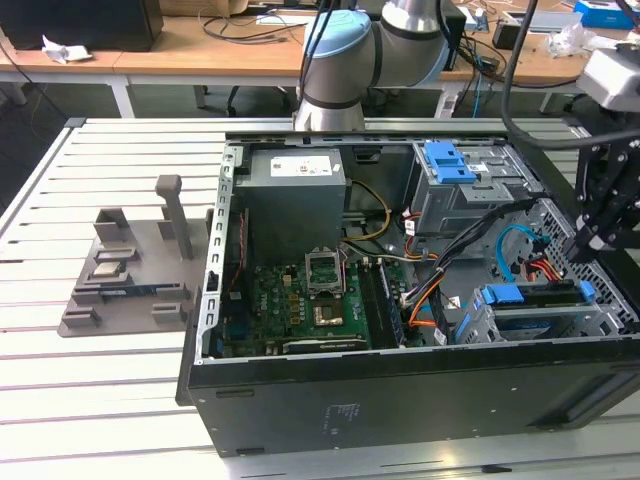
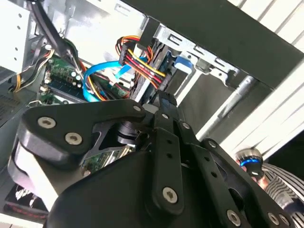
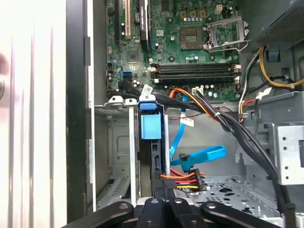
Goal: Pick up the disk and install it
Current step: 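Insert the first disk wire, then insert the second disk wire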
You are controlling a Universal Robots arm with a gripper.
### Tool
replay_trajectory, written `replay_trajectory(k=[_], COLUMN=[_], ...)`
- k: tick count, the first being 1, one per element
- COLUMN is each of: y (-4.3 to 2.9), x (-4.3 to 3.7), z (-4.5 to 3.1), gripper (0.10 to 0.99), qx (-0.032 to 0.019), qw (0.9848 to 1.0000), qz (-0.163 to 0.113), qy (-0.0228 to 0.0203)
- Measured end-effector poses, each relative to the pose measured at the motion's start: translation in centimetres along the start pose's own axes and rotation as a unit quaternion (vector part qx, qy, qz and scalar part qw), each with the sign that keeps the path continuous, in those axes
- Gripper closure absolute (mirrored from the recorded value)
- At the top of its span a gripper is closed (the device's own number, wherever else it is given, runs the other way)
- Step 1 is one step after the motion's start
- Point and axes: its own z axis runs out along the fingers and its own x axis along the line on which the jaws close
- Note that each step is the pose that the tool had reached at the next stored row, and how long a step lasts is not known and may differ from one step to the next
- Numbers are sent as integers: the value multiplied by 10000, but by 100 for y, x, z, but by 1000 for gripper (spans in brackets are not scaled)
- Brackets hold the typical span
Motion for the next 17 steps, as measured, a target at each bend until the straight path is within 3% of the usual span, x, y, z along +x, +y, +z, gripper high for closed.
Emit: replay_trajectory(k=[3,13,15,16,17], y=[4,4,4,4,8], x=[2,2,2,2,2], z=[-47,-52,-54,-54,-55], gripper=[980,973,851,725,725], qx=[0,0,0,0,0], qw=[10000,10000,10000,10000,10000], qz=[0,0,0,0,0], qy=[0,0,1,0,2])
